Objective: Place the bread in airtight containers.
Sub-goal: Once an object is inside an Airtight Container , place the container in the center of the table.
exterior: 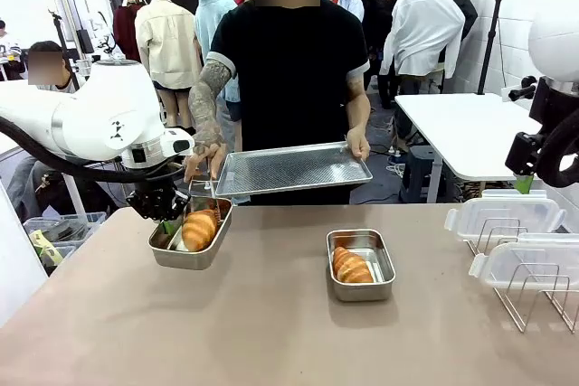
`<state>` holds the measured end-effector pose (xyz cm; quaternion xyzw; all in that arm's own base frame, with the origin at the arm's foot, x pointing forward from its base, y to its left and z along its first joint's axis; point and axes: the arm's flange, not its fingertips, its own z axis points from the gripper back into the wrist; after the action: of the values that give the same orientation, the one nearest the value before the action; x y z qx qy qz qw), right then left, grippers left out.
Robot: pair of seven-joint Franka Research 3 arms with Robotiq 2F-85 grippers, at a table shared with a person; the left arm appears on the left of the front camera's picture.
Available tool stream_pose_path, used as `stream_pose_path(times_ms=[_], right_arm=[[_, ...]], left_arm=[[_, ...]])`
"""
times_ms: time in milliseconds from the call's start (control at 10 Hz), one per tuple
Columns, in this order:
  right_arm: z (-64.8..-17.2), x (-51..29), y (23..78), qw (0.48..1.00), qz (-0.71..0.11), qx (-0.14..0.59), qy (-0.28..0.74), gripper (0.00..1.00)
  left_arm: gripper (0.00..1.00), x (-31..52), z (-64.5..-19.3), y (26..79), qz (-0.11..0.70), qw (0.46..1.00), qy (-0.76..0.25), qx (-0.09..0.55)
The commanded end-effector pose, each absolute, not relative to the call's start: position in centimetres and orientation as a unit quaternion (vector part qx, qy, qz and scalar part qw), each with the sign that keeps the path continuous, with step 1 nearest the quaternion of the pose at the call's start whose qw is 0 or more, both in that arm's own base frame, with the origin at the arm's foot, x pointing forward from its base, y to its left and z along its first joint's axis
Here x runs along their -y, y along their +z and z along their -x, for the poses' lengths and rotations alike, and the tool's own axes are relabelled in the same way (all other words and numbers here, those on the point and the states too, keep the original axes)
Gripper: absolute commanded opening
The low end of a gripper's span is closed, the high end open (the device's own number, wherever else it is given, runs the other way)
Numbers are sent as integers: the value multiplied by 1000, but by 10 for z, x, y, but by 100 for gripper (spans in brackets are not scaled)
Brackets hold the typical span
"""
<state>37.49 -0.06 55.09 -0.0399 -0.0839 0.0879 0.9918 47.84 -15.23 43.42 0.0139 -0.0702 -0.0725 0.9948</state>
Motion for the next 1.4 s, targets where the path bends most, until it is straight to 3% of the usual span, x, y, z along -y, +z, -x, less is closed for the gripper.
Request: stream_pose_path(times_ms=[0, 1300], right_arm=[[-377, -2, 553, 993, 37, 85, 78, 100], [-377, -2, 553, 993, 37, 85, 78, 100]], left_arm=[[0, 150, -478, 438, -20, 994, -75, 73], [0, 150, -478, 438, -20, 994, -75, 73]])
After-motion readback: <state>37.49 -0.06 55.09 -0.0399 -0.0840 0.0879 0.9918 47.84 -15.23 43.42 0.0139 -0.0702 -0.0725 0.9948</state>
